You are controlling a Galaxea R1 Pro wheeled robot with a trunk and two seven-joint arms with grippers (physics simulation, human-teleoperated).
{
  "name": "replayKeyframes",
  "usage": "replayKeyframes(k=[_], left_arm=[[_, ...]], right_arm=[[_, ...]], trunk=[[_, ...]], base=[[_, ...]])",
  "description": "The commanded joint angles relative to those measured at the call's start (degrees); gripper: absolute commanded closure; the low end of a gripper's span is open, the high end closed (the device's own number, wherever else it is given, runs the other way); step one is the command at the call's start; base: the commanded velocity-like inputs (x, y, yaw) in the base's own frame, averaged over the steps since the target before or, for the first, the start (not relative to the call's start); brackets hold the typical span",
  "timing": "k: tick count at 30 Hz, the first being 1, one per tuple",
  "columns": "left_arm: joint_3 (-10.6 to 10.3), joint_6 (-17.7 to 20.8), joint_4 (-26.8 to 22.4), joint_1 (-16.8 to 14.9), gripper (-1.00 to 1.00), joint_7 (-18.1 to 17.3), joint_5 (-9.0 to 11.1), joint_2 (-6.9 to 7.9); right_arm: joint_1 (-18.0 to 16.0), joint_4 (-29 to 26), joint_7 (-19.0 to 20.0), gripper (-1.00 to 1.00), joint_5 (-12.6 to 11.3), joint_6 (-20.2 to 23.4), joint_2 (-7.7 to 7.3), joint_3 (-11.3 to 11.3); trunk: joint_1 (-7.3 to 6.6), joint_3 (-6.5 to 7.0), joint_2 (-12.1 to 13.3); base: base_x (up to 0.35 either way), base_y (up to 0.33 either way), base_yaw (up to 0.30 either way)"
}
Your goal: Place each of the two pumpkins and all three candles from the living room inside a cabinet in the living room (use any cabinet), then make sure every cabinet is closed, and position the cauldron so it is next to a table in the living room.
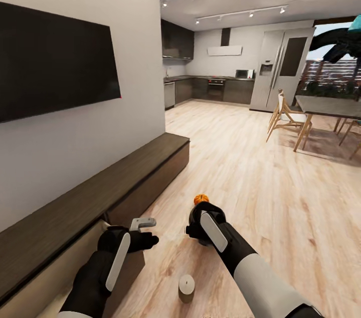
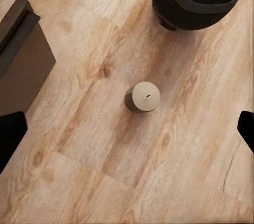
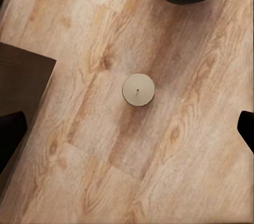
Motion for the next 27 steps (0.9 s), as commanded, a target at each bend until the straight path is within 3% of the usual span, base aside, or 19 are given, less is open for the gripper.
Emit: replayKeyframes(k=[1,7,10,27], left_arm=[[0.01,0.22,-0.08,-0.03,-1.0,0.42,0.52,0.01],[0.03,0.2,-0.08,-0.04,-1.0,0.41,0.52,0.01],[0.05,0.13,-0.08,-0.03,-1.0,0.42,0.46,0.01],[0.12,0.02,-0.08,-0.04,-1.0,0.43,0.22,0.0]], right_arm=[[-0.06,-0.03,-0.56,-1.0,-0.55,0.03,0.0,0.15],[-0.06,-0.03,-0.56,-1.0,-0.55,0.01,0.0,0.15],[-0.06,-0.03,-0.56,-1.0,-0.53,-0.2,0.0,0.27],[0.03,-0.11,-0.56,-1.0,0.1,-2.56,0.0,0.53]], trunk=[[0.0,-0.06,-0.03],[0.0,-0.06,-0.03],[0.65,-0.6,-1.23],[4.39,-3.65,-8.05]], base=[[0.0,0.0,-0.293],[0.0,0.0,-0.293],[0.0,0.0,-0.188],[0.0,0.0,-0.009]])
